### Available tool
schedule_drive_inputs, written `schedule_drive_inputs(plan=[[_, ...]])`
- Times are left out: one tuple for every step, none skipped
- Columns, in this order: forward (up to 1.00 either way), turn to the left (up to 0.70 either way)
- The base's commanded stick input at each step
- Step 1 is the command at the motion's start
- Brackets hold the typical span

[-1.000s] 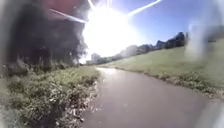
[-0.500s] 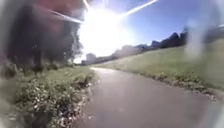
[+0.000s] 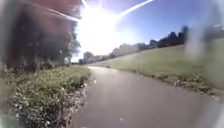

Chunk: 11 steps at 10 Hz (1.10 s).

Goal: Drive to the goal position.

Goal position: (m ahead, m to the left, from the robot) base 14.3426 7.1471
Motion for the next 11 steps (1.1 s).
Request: schedule_drive_inputs(plan=[[0.45,0.00],[0.45,0.00],[0.45,0.00],[0.45,0.00],[0.45,0.00],[0.45,0.00],[0.45,0.00],[0.45,0.00],[0.45,0.00],[0.45,0.00],[0.45,0.00]])
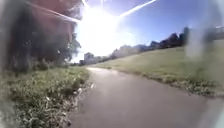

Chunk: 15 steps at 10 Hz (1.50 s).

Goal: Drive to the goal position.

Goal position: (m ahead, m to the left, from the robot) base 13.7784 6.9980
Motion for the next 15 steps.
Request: schedule_drive_inputs(plan=[[0.45,0.00],[0.45,0.00],[0.45,0.00],[0.45,0.00],[0.45,0.00],[0.45,0.00],[0.45,0.00],[0.45,0.00],[0.45,0.00],[0.45,0.00],[0.45,0.00],[0.45,0.00],[0.45,0.00],[0.45,0.00],[0.45,0.00]])
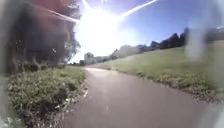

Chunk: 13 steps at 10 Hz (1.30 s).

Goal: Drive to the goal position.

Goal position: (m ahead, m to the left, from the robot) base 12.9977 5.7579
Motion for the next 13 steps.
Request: schedule_drive_inputs(plan=[[0.45,0.00],[0.45,0.00],[0.45,0.00],[0.45,0.00],[0.45,0.00],[0.45,0.00],[0.45,0.00],[0.45,0.00],[0.45,0.00],[0.45,0.00],[0.45,0.00],[0.45,0.00],[0.45,0.00]])
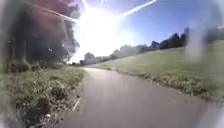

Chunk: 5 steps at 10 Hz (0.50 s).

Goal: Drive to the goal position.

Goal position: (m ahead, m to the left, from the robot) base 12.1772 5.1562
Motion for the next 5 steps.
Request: schedule_drive_inputs(plan=[[0.45,0.00],[0.45,0.00],[0.45,0.00],[0.45,0.00],[0.45,0.00]])
